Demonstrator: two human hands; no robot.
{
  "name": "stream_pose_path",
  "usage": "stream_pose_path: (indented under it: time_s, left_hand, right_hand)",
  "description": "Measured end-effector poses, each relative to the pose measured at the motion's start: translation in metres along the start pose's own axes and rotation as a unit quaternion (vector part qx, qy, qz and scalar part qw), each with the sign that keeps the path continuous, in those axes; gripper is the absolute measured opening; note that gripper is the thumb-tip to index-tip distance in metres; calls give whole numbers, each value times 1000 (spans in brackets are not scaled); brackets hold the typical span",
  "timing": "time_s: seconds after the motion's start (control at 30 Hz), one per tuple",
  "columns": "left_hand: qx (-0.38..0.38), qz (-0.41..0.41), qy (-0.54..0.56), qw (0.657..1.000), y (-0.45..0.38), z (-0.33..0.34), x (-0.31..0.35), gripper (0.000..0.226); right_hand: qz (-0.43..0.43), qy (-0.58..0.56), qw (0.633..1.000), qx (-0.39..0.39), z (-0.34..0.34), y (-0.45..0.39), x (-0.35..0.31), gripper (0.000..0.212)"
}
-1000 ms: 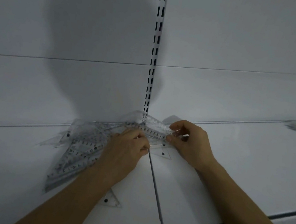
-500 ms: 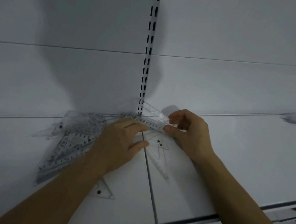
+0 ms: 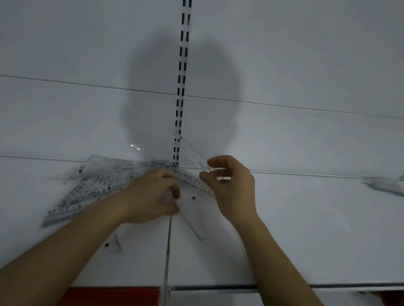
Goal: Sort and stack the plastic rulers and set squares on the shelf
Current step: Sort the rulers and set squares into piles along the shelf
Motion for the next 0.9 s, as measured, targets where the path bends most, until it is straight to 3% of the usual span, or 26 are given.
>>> stream_pose_path:
  time_s: [0.33,0.5,0.6,0.7,0.77,0.9]
  left_hand:
    - [61,-88,-3,994,8,15,41,5]
    - [97,-151,61,982,14,17,55,17]
    - [184,-175,92,963,18,20,64,22]
    - [309,-188,144,921,19,22,89,39]
    - [347,-186,176,902,14,23,113,46]
    - [339,-161,138,917,-12,36,161,15]
  right_hand:
    - [-12,-7,999,-38,-51,31,5,23]
    - [4,6,998,-64,-76,41,23,22]
    - [10,0,997,-71,-89,46,36,22]
    - [10,-10,998,-65,-105,52,42,22]
    - [10,-8,998,-55,-118,55,47,23]
    - [18,12,1000,-2,-159,65,63,24]
Point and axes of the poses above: each hand's wrist, its own y-axis away from the middle knuckle, its own z-axis out of the palm, x = y × z, the point moved 1 cm from there along -y, towards the middle knuckle, and after that the axes turned 12 degrees about z, right-handed, at the moved point
